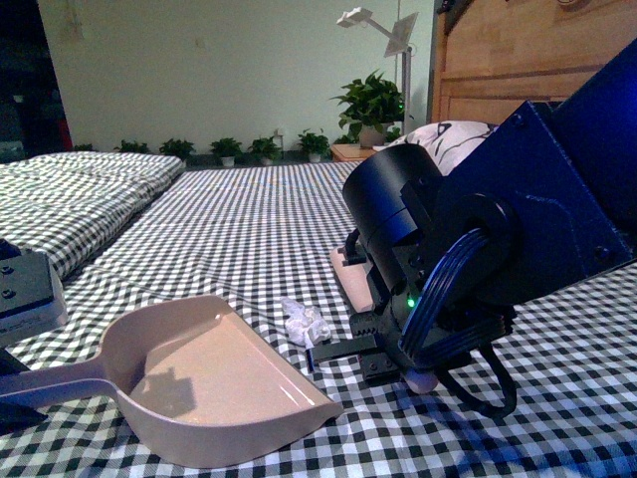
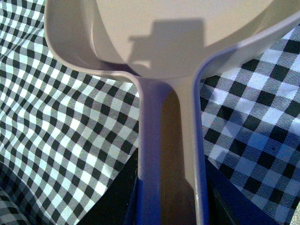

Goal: Clean up trash

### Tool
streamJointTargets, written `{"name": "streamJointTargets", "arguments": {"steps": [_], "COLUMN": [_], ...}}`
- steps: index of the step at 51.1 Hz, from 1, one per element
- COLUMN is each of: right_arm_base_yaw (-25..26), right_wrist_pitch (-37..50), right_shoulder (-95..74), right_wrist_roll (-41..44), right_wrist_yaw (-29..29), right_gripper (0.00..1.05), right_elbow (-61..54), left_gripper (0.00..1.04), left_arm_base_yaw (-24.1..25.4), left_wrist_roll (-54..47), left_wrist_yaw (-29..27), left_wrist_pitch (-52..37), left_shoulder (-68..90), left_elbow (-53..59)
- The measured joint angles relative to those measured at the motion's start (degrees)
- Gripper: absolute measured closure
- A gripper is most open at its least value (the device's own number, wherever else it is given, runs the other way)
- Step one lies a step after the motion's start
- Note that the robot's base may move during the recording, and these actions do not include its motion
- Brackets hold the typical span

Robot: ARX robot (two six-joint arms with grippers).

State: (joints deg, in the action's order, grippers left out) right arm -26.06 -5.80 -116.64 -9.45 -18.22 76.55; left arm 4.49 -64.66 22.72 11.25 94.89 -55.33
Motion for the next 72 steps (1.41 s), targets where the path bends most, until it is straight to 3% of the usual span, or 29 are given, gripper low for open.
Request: {"name": "streamJointTargets", "arguments": {"steps": [7, 22, 27, 47, 56, 60, 64, 72], "right_arm_base_yaw": [-1.6, -6.2, -6.6, 3.8, 9.1, 11.1, 13.7, 17.5], "right_wrist_pitch": [-2.6, -6.1, -6.9, -2.6, 1.1, 1.6, 1.6, 3.3], "right_shoulder": [0.2, 11.0, 16.2, 20.7, 21.3, 22.2, 24.0, 31.5], "right_wrist_roll": [-2.4, -5.7, -4.6, -2.3, -2.4, -2.5, -3.4, -4.1], "right_wrist_yaw": [4.7, 24.7, 28.4, 20.5, 16.7, 16.2, 16.6, 15.4], "right_gripper": [0.85, 0.85, 0.85, 0.85, 0.85, 0.85, 0.85, 0.85], "right_elbow": [-0.6, -7.9, -9.1, -9.8, -10.8, -11.8, -12.6, -14.7], "left_gripper": [0.77, 0.77, 0.77, 0.77, 0.77, 0.77, 0.77, 0.77], "left_arm_base_yaw": [0.0, 0.0, 0.0, 0.0, 0.0, 0.0, 0.0, 0.0], "left_wrist_roll": [0.0, 0.0, 0.0, 0.5, 7.8, 12.4, 20.2, 36.7], "left_wrist_yaw": [0.0, -0.1, 0.0, 0.4, -0.3, -3.3, -9.9, -19.1], "left_wrist_pitch": [0.0, 0.0, 0.0, -0.2, -8.2, -13.1, -18.4, -19.5], "left_shoulder": [0.0, 0.0, 0.0, 0.0, 0.0, 0.0, 0.0, -4.9], "left_elbow": [0.0, 0.0, 0.0, 0.0, -0.4, -1.3, -3.6, -5.8]}}
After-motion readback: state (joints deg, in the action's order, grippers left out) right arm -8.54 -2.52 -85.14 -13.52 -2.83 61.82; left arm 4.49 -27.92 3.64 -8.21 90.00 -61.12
